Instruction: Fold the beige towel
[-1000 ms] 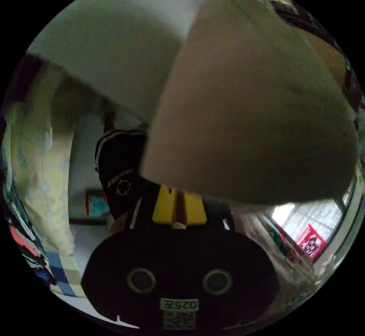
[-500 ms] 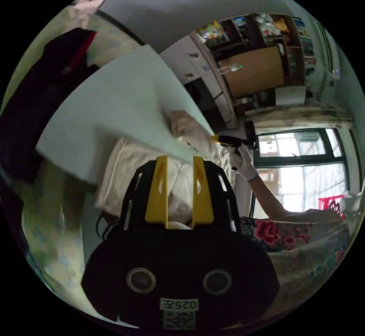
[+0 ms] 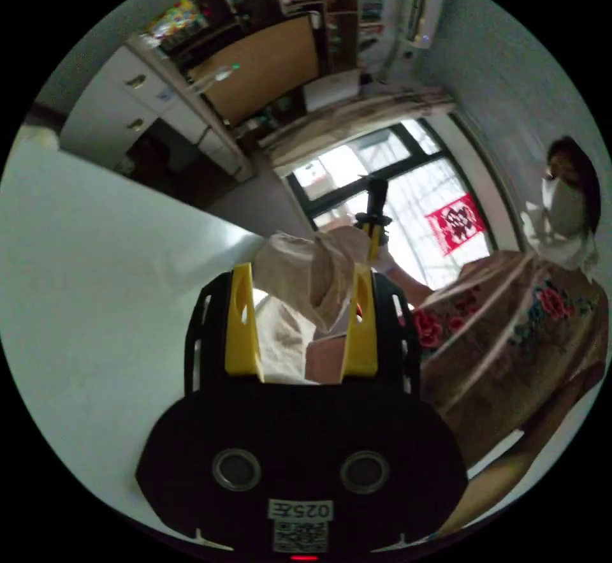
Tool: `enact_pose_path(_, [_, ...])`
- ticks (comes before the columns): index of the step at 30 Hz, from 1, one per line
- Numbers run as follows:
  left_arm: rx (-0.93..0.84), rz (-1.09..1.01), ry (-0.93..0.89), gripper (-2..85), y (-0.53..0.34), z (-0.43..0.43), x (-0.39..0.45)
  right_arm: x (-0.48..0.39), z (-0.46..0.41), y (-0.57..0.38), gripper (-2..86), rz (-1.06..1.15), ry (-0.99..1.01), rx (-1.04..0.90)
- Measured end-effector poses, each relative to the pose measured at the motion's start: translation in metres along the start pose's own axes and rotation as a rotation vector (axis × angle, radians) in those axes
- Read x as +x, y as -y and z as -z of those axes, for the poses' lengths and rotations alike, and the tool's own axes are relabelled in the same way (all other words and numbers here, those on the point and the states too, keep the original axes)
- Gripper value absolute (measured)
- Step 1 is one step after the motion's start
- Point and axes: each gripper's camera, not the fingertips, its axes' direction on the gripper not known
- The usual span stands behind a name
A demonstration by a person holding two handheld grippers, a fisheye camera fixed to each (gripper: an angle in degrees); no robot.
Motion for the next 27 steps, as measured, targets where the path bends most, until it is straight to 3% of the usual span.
enact_pose_path(3, [-0.139, 0.0, -0.227, 14.0, 0.014, -0.026, 0.018, -0.018, -0.007, 0.007, 0.5, 0.027, -0.114, -0.035])
enact_pose_path(5, [-0.239, -0.024, -0.215, 8.3, 0.02, -0.035, 0.03, -0.025, -0.012, 0.021, 1.0, 0.06, -0.173, -0.057])
enact_pose_path(8, [-0.106, -0.068, -0.098, 2.4, 0.027, -0.014, 0.053, -0.025, -0.019, 0.059, 2.7, 0.054, -0.287, -0.074])
enact_pose_path(10, [0.151, -0.004, 0.107, 1.7, 0.027, 0.024, 0.063, -0.013, -0.021, 0.094, 5.0, 0.007, -0.366, 0.0])
enact_pose_path(12, [0.218, 0.082, 0.271, 1.5, 0.031, 0.04, 0.058, 0.006, -0.028, 0.119, 6.5, -0.076, -0.357, 0.028])
enact_pose_path(16, [0.054, 0.253, 0.712, 1.3, 0.046, 0.03, 0.018, 0.026, -0.054, 0.14, 5.8, -0.237, -0.419, 0.069])
enact_pose_path(18, [-0.017, 0.316, 0.789, 1.3, 0.049, 0.022, -0.003, 0.029, -0.067, 0.13, 4.9, -0.288, -0.384, 0.087])
enact_pose_path(24, [-0.049, 0.368, 0.734, 5.0, 0.054, 0.024, -0.009, 0.003, -0.087, 0.033, -0.6, -0.448, -0.302, 0.274])
enact_pose_path(27, [-0.022, 0.288, 0.725, 9.2, 0.046, 0.033, 0.021, -0.079, -0.052, -0.029, -0.8, -0.498, -0.62, 0.531])
